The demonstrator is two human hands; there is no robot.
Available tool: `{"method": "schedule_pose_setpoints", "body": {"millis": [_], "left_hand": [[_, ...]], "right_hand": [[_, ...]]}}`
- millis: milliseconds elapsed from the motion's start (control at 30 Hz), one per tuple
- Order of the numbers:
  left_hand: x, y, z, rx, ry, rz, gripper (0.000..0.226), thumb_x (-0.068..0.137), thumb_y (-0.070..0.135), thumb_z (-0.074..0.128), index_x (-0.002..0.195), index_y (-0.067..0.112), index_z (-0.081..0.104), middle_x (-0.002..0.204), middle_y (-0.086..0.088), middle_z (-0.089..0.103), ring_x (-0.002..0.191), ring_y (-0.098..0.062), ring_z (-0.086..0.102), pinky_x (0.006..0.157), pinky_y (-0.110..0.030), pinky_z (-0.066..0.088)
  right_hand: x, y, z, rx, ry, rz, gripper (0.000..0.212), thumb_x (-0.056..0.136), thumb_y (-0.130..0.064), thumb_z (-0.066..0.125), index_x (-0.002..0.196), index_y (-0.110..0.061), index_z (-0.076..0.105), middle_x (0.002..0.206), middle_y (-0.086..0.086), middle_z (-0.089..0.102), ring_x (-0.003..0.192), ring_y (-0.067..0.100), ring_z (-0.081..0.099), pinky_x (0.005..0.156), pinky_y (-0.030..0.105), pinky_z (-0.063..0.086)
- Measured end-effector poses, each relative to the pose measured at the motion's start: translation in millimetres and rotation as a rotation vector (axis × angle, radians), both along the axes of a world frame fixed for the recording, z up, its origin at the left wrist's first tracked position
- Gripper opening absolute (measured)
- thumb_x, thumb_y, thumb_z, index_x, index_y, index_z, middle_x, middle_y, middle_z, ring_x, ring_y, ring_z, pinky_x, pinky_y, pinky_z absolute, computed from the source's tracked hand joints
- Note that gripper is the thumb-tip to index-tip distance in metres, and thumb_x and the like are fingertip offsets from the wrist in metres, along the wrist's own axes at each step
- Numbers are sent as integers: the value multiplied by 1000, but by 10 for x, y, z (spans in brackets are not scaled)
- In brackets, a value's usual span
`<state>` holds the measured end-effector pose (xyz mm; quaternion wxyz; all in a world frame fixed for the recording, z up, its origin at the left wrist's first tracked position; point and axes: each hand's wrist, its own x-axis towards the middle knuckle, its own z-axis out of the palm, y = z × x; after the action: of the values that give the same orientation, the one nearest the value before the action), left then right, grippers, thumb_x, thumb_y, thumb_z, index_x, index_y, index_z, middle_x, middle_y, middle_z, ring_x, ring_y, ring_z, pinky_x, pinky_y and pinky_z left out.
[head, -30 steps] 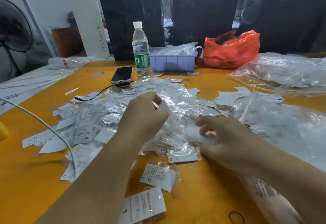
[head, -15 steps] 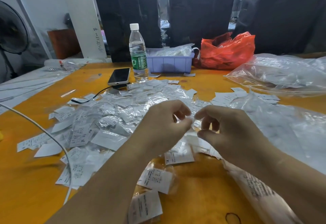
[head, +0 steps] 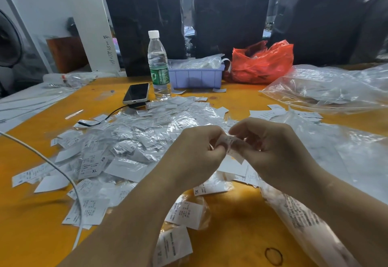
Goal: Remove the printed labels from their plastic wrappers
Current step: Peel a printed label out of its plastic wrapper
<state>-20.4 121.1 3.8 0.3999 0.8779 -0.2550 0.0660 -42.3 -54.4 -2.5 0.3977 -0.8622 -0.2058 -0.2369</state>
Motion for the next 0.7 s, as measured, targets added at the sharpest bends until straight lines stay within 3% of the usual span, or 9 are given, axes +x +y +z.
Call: {"method": "schedule_pose_setpoints", "body": {"millis": [200,333,533,700], "left_hand": [[-22,-13,-25,35,-7,-5,13,88,21,63,77,27,63,61,20,53,58,-3,47,50,-14,30],[-28,-37,-21,50,-1,-17,9,91,27,62,82,25,65,68,10,56,60,-5,49,56,-23,36],[-39,-57,-22,44,18,-7,14,95,34,58,86,27,66,76,8,63,67,-10,58,62,-36,50],[-29,-58,-23,77,-5,15,13,93,32,58,86,27,68,69,9,59,65,-13,56,58,-38,48]], "right_hand": [[13,-17,7,-33,-35,-32,23,84,0,72,100,-17,71,85,-9,66,79,8,61,65,17,50],[-7,-7,26,-121,-122,-28,23,84,5,69,97,-13,71,89,-8,65,81,8,60,67,23,50],[-3,-25,53,-165,-157,-13,26,83,8,69,99,-12,70,94,-6,64,81,7,61,69,23,52],[1,-81,119,-233,-130,-1,26,82,6,71,99,-14,71,95,-10,64,79,6,63,69,20,55]]}}
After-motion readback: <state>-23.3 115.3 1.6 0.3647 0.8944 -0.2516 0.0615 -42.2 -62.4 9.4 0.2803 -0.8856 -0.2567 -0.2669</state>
